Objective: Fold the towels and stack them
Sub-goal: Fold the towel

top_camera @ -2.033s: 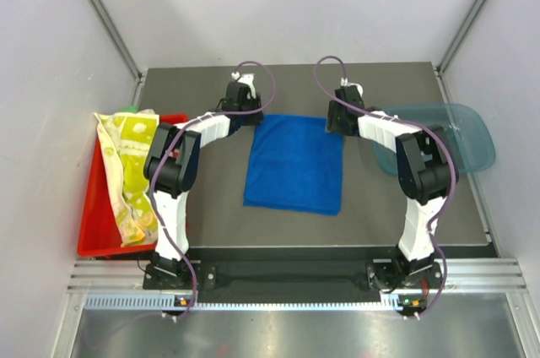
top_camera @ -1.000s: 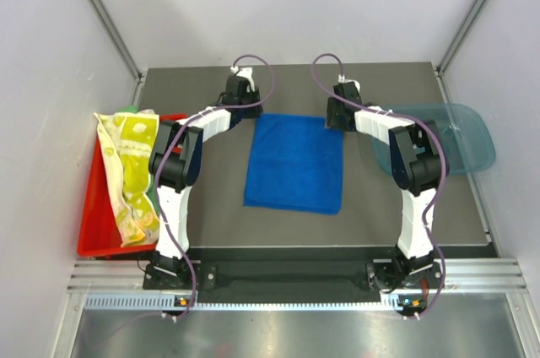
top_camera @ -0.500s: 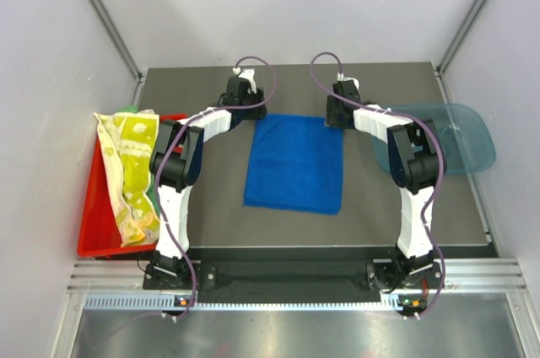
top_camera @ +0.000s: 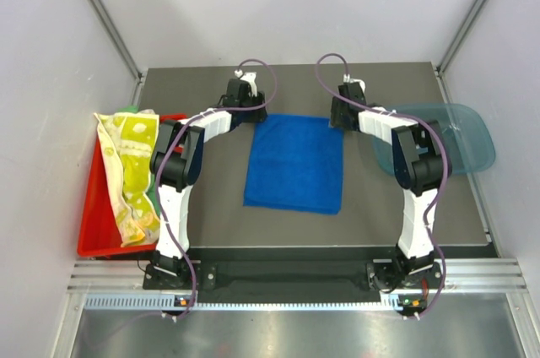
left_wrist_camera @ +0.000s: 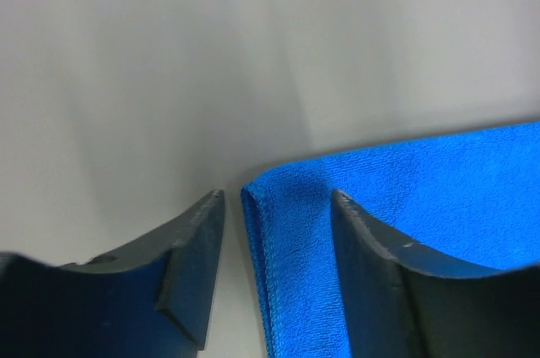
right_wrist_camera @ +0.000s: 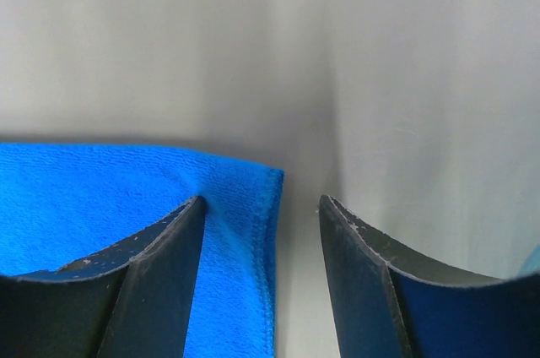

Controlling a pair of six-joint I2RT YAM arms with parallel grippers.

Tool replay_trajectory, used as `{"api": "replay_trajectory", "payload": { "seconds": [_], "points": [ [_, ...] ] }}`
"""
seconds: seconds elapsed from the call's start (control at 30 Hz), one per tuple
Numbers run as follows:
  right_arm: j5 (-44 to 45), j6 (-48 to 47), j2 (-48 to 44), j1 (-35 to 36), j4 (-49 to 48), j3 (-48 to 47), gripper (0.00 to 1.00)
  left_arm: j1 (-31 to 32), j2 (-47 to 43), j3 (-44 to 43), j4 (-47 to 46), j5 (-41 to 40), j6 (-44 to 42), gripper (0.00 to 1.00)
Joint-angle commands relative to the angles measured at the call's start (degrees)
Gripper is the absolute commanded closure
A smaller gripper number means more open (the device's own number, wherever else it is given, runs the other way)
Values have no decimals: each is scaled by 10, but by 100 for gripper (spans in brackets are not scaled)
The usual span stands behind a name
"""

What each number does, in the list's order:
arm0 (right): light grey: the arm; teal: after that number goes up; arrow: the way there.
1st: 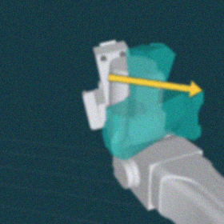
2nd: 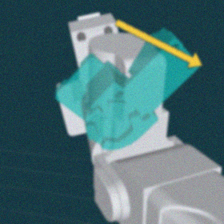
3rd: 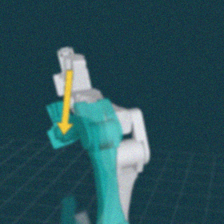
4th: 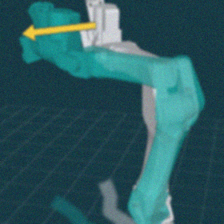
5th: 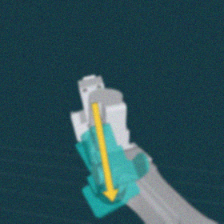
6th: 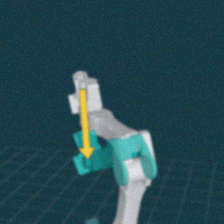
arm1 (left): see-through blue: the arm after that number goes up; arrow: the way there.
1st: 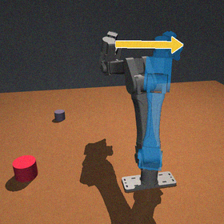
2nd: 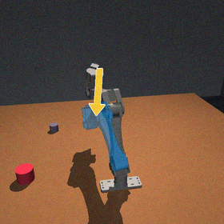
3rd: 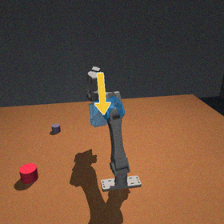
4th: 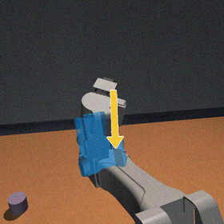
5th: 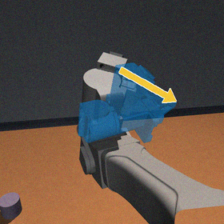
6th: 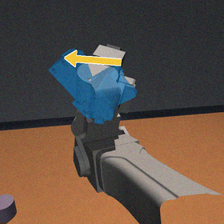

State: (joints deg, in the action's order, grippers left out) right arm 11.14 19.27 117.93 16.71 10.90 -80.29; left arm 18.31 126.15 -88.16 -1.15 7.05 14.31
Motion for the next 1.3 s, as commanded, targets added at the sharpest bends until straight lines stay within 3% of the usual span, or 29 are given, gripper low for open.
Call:
{"api": "replay_trajectory", "payload": {
  "seconds": [0.0, 0.23, 0.53, 0.97, 1.2, 1.27],
  "points": [
    [4, 2, -38, -5, -6, 11, 44, -4, 3, -10, 9, 0, -13, 44],
    [4, 2, -24, -4, -3, 9, 47, -4, 16, -18, 9, -2, -6, 50],
    [-1, 6, 8, -5, -1, -14, 66, -4, 34, -25, 26, -14, 5, 62],
    [-35, 9, 56, -5, 45, -84, 73, -4, 28, -3, -6, -56, 27, 76],
    [-42, 11, 78, -6, 61, -121, 73, -6, 25, -9, -14, -90, 43, 82],
    [-41, 12, 82, -8, 60, -123, 68, -7, 26, -13, -14, -96, 45, 84]
  ]
}}
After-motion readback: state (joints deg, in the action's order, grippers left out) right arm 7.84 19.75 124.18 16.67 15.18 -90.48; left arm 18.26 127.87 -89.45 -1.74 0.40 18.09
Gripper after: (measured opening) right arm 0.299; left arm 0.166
